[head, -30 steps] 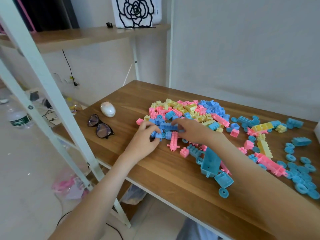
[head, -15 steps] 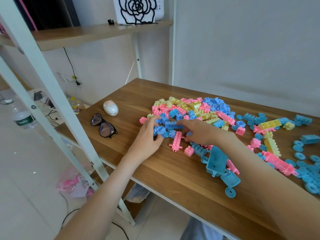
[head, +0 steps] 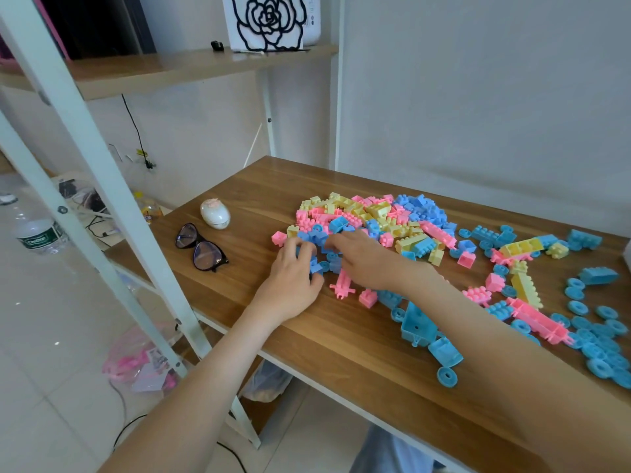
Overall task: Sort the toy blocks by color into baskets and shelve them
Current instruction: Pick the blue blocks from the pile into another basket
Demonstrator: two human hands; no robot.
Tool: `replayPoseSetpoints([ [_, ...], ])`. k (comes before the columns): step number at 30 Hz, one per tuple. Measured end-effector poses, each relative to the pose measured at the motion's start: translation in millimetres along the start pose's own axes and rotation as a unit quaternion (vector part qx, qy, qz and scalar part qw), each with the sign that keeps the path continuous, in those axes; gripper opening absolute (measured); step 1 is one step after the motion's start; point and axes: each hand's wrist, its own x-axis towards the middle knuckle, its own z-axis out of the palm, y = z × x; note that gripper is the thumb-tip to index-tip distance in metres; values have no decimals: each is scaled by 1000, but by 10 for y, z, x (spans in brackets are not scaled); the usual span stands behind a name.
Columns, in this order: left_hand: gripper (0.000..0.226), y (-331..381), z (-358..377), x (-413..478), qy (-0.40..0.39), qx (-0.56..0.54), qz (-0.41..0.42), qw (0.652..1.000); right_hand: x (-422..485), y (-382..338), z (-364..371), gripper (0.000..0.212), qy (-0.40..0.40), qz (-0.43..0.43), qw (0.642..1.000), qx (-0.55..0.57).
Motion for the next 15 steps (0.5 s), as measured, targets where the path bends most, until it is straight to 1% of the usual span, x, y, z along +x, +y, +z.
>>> replayPoseSetpoints([
  [2, 31, -9, -8, -8, 5, 2, 8, 1000, 47, -1, 51, 34, -12, 22, 999, -21],
  [5, 27, -16, -7, -15, 9, 1, 17, 1000, 75, 28, 67, 30, -22, 45, 998, 31],
  [8, 28, 10, -33, -12, -7, 6, 17, 1000, 77, 47, 70, 28, -16, 43, 998, 43],
  [10, 27, 38, -52, -18, -11, 7, 15, 1000, 50, 59, 54, 29, 0, 48, 998, 41],
  [15, 20, 89, -74, -65, -12, 6, 29, 999, -105, 99, -49, 30, 73, 74, 992, 75],
])
